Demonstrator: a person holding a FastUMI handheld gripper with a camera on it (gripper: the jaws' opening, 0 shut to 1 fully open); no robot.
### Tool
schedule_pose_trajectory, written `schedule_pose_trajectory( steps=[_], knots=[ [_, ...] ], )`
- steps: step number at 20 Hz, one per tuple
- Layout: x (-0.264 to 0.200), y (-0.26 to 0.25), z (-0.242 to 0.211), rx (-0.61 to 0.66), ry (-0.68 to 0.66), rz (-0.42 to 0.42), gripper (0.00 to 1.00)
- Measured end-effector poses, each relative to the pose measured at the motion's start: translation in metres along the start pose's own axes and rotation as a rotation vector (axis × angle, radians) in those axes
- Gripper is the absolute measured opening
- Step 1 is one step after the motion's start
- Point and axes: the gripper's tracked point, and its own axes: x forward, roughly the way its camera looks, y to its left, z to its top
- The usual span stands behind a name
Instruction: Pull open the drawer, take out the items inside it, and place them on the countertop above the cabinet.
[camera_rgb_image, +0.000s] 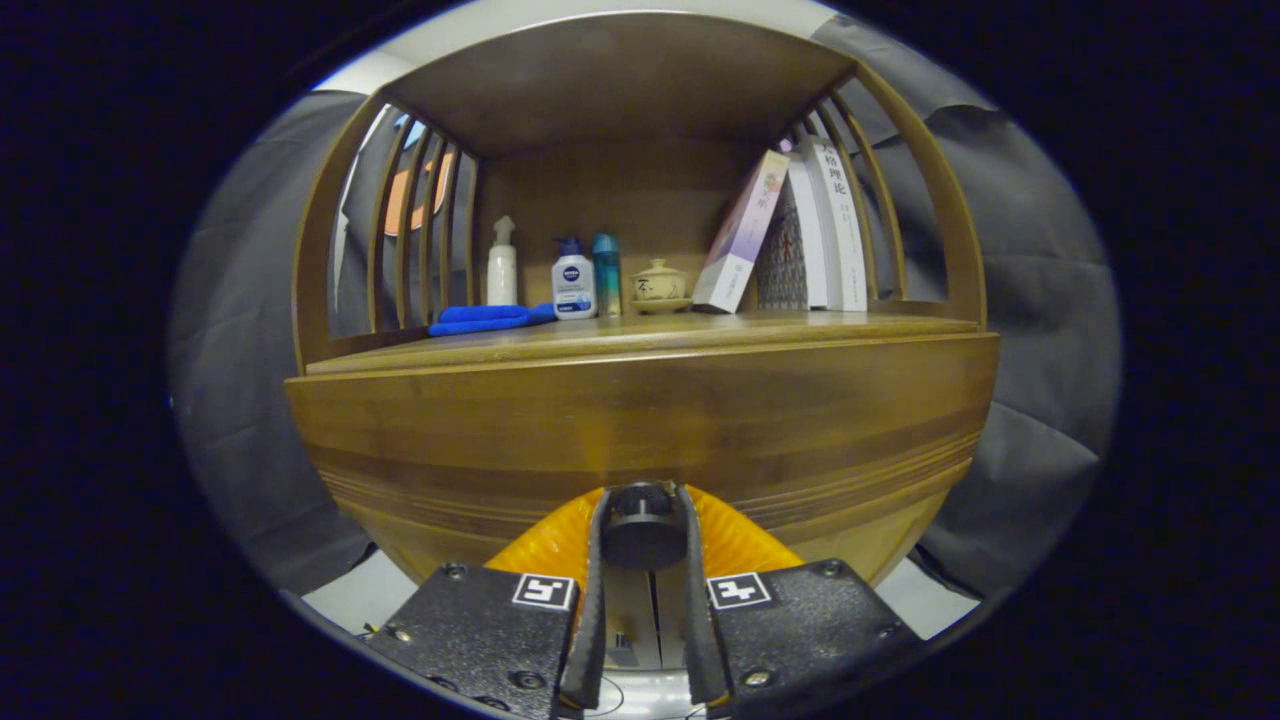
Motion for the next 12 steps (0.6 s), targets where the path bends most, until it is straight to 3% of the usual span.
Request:
schedule_pose_trajectory(
  steps=[12],
  knots=[
    [-0.119,-0.01,-0.036,0.01,0.036,0.025,0.33]
  ],
)
